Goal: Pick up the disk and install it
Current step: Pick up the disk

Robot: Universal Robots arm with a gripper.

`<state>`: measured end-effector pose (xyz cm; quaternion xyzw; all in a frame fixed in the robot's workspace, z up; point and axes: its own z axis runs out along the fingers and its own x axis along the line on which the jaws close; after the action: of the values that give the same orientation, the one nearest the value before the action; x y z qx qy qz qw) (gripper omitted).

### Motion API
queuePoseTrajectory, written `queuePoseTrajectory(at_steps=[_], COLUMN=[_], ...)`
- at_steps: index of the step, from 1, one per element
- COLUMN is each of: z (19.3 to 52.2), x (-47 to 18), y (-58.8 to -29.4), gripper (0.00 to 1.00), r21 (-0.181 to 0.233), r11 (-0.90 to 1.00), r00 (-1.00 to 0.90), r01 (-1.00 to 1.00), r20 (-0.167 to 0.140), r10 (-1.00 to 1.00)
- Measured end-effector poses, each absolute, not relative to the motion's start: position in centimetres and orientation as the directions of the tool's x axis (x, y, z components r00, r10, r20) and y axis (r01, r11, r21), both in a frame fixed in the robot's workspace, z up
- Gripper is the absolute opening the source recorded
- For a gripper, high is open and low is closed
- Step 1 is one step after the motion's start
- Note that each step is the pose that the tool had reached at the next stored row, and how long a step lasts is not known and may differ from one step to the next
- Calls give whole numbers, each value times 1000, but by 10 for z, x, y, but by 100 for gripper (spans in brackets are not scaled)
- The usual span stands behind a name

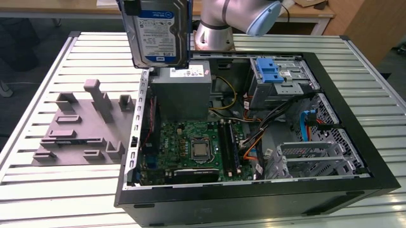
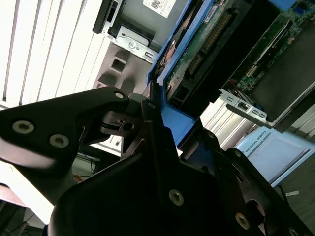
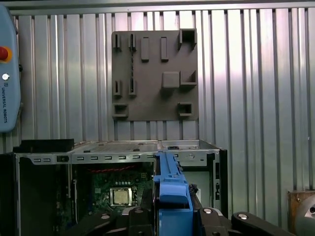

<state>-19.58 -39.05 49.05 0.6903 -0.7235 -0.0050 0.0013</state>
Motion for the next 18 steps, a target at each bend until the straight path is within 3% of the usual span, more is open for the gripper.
queuePoseTrajectory(at_steps=[18], z=[490], x=[-171], y=[-394], gripper=[36], r21=[10], r11=[47], r00=[-47], r01=[-999], r20=[-5], r10=[-999])
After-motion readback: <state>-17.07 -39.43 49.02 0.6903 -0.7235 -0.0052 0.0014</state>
